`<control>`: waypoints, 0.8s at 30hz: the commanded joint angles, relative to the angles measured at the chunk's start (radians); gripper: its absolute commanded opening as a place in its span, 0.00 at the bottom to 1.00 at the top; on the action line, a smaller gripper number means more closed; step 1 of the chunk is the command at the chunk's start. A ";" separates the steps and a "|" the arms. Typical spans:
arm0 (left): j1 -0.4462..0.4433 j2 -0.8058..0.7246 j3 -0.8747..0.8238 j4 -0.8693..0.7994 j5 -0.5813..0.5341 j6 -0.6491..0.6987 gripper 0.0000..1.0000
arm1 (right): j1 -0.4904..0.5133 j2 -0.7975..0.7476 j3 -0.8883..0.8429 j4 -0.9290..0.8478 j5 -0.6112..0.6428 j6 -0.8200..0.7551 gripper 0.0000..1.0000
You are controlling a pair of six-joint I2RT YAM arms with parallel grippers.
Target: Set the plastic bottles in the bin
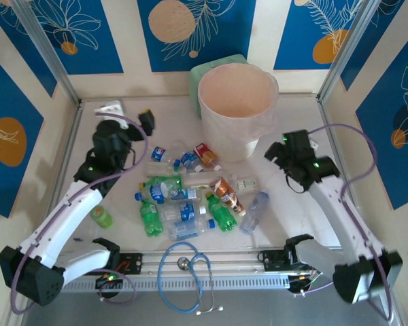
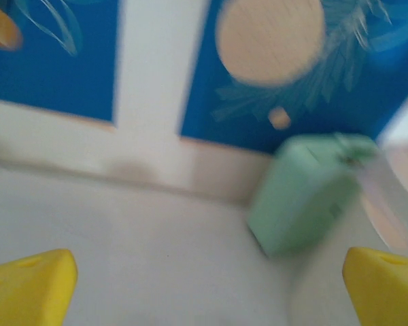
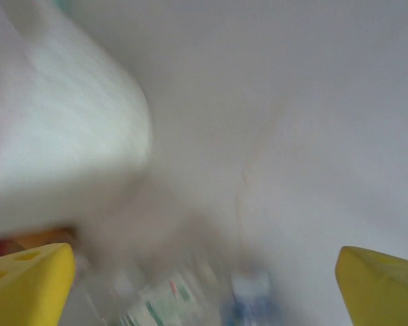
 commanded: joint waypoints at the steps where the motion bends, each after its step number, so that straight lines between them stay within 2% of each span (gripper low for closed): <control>1: -0.114 0.065 0.009 -0.274 0.031 -0.121 1.00 | 0.150 0.060 0.100 -0.433 0.067 0.178 0.99; 5: -0.227 0.093 0.027 -0.292 0.025 -0.152 0.98 | 0.312 0.101 0.054 -0.405 -0.042 0.222 0.95; 10: -0.241 0.113 0.032 -0.279 0.067 -0.176 0.96 | 0.398 0.136 -0.030 -0.363 -0.120 0.296 0.88; 15: -0.240 0.112 0.030 -0.255 0.067 -0.162 0.98 | 0.373 0.148 -0.129 -0.233 -0.232 0.262 0.85; 24: -0.240 0.107 0.013 -0.247 0.089 -0.181 0.98 | 0.289 0.189 -0.225 -0.114 -0.298 0.227 0.84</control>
